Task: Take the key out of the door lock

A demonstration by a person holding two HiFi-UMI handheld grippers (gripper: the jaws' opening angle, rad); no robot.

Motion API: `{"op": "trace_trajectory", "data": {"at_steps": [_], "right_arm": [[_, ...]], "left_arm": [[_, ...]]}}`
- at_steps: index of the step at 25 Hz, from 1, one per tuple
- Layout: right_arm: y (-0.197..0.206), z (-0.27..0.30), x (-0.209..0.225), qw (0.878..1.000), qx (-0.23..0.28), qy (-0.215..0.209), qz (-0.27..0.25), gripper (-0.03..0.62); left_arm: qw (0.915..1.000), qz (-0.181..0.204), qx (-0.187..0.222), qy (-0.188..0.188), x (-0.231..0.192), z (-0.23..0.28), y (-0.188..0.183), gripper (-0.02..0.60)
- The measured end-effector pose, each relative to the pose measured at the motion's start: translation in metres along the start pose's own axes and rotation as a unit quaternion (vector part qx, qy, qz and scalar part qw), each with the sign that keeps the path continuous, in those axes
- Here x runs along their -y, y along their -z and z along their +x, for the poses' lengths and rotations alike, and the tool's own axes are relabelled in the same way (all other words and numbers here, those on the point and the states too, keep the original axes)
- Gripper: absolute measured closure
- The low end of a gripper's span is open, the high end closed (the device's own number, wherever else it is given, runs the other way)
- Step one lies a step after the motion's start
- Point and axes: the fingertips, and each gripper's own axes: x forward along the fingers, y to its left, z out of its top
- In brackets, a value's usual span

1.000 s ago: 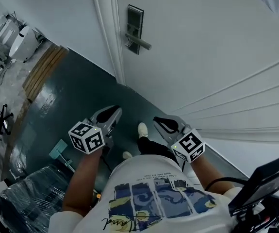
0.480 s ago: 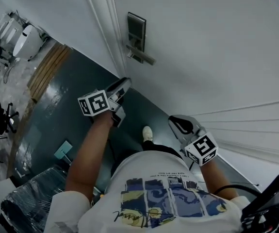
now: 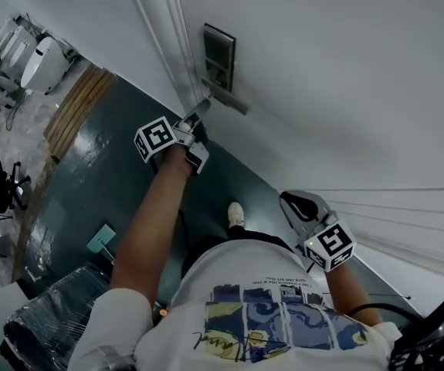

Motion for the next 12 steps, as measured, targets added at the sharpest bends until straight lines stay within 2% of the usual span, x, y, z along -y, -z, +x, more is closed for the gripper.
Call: {"op": "trace_trajectory", "data": {"at_steps": [7, 12], "right_arm": [[0.002, -0.001, 0.018, 1.0, -0.014, 0.0, 0.009, 0.583], [0.007, 0.005, -0.001, 1.0, -0.016, -0.001, 0.011, 0.583]], "left_arm": [[0.9971, -0.065, 0.024, 0.031, -0.003, 0.028, -0.009, 0.431], [0.9945, -0.084, 0.032, 0.054, -0.004, 0.016, -0.013, 0.476]]}}
